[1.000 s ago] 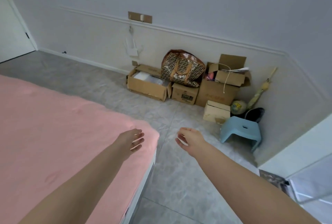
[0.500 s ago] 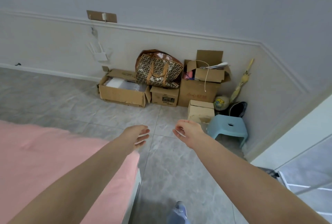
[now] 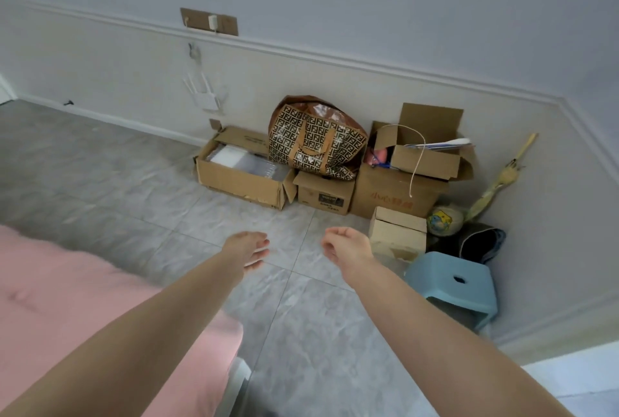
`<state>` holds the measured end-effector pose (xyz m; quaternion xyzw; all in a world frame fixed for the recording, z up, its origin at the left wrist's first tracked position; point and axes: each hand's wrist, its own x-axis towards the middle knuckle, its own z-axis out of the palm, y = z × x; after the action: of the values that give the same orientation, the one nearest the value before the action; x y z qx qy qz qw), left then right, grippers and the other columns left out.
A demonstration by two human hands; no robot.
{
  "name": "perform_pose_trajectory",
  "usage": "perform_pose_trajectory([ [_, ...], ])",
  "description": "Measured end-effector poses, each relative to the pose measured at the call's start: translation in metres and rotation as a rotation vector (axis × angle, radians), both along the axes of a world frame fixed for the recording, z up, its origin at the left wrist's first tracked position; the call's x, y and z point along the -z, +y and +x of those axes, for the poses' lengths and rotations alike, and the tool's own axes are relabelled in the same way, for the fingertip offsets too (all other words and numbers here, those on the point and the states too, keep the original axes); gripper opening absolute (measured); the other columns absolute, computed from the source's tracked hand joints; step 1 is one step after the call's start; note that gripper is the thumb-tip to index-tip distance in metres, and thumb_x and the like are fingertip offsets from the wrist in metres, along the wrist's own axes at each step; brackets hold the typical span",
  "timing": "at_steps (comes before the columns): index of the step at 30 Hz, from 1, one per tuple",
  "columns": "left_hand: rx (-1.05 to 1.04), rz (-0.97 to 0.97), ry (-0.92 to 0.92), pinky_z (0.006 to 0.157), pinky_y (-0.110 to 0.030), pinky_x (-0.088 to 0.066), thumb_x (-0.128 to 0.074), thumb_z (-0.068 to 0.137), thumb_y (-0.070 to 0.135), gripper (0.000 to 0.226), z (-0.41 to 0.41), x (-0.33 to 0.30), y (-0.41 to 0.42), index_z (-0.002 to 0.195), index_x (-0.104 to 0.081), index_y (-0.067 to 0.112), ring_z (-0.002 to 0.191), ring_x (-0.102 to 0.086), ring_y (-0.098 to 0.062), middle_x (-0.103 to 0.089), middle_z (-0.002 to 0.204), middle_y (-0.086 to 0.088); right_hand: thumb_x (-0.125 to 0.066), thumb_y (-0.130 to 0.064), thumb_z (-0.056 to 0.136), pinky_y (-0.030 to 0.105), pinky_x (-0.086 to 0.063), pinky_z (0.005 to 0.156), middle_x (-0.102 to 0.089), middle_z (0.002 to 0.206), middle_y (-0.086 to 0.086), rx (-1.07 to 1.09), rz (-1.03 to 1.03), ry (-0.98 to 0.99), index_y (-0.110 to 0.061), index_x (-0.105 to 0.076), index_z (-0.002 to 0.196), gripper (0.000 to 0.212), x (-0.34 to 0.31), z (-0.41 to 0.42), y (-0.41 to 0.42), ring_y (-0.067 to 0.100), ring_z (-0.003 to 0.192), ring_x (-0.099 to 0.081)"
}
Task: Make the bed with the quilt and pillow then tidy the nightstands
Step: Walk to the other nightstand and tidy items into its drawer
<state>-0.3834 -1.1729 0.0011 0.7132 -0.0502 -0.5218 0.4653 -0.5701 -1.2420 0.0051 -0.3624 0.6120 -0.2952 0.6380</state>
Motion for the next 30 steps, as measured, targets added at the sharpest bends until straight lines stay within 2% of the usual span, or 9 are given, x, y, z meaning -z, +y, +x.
perform_pose_trajectory([
  [5,-0.086,0.054,0.013,0.082,-0.034,-0.048,-0.056,0.092,0.008,0.014,0.041,0.016,-0.068,0.105,-0.058,0.007,0.093,-0.062,-0.023,-0.063,0.098,-0.007,-0.064,0.001,0.08,0.032,-0.058,0.085,-0.069,0.093,0.009,0.069,0.082,0.01,-0.012,-0.066,0.086,0.015,0.024,0.042,-0.06,0.02,0.092,-0.066],
  [8,-0.105,0.019,0.003,0.083,-0.034,-0.048,-0.053,0.093,0.008,0.011,0.072,0.025,-0.114,0.104,-0.055,0.005,0.093,-0.062,-0.024,-0.06,0.103,-0.008,-0.063,-0.002,0.081,0.029,-0.058,0.077,-0.069,0.091,0.008,0.1,0.1,0.012,-0.014,-0.067,0.087,0.014,0.031,0.078,-0.091,0.019,0.087,-0.066],
  [12,-0.042,-0.03,-0.041,0.083,-0.034,-0.049,-0.055,0.093,0.008,0.014,0.12,0.026,-0.167,0.106,-0.06,0.009,0.092,-0.064,-0.024,-0.065,0.106,-0.008,-0.064,-0.002,0.085,0.027,-0.055,0.068,-0.065,0.083,0.005,0.009,0.097,-0.092,-0.015,-0.066,0.091,0.014,0.019,0.136,-0.139,0.015,0.078,-0.061],
  [15,-0.032,-0.02,-0.044,0.087,-0.034,-0.048,-0.055,0.093,0.01,0.014,0.148,0.023,-0.194,0.106,-0.061,0.01,0.092,-0.063,-0.023,-0.065,0.105,-0.008,-0.065,0.001,0.084,0.03,-0.057,0.07,-0.064,0.087,0.008,-0.052,0.042,-0.186,-0.013,-0.066,0.092,0.017,0.003,0.17,-0.177,0.017,0.079,-0.061],
  [19,-0.059,0.0,-0.04,0.085,-0.033,-0.049,-0.055,0.093,0.011,0.017,0.185,0.021,-0.228,0.109,-0.06,0.009,0.077,-0.064,-0.018,-0.065,0.101,-0.008,-0.065,0.003,0.084,0.032,-0.056,0.072,-0.063,0.086,0.009,-0.094,0.069,-0.221,-0.012,-0.067,0.097,0.02,0.002,0.207,-0.223,0.018,0.082,-0.06],
  [24,-0.108,0.027,-0.045,0.09,-0.035,-0.051,-0.054,0.093,0.011,0.009,0.233,0.033,-0.267,0.097,-0.062,0.009,0.094,-0.064,-0.022,-0.067,0.101,-0.007,-0.065,0.002,0.085,0.033,-0.056,0.081,-0.065,0.087,0.007,-0.171,0.122,-0.208,-0.013,-0.066,0.099,0.02,0.018,0.258,-0.281,0.016,0.08,-0.061],
  [26,-0.138,0.036,-0.049,0.091,-0.035,-0.052,-0.053,0.094,0.012,0.01,0.254,0.037,-0.287,0.098,-0.062,0.009,0.094,-0.064,-0.022,-0.067,0.093,-0.005,-0.064,0.004,0.085,0.032,-0.054,0.076,-0.064,0.084,0.009,-0.195,0.161,-0.243,-0.011,-0.065,0.1,0.021,0.022,0.28,-0.311,0.017,0.077,-0.06],
  [28,-0.16,0.042,-0.056,0.075,-0.031,-0.05,-0.049,0.096,0.01,0.013,0.274,0.036,-0.308,0.086,-0.058,0.01,0.077,-0.062,-0.02,-0.061,0.081,-0.003,-0.063,0.006,0.085,0.029,-0.049,0.064,-0.061,0.074,0.008,-0.196,0.199,-0.268,-0.01,-0.064,0.101,0.023,0.028,0.298,-0.34,0.014,0.063,-0.056],
  [30,-0.212,0.06,-0.083,0.063,-0.024,-0.041,-0.048,0.096,0.009,0.015,0.295,0.03,-0.331,0.083,-0.055,0.013,0.065,-0.054,-0.016,-0.056,0.077,-0.003,-0.063,0.004,0.084,0.027,-0.045,0.058,-0.059,0.069,0.005,-0.23,0.21,-0.238,-0.011,-0.066,0.104,0.024,0.028,0.317,-0.368,0.011,0.054,-0.051],
])
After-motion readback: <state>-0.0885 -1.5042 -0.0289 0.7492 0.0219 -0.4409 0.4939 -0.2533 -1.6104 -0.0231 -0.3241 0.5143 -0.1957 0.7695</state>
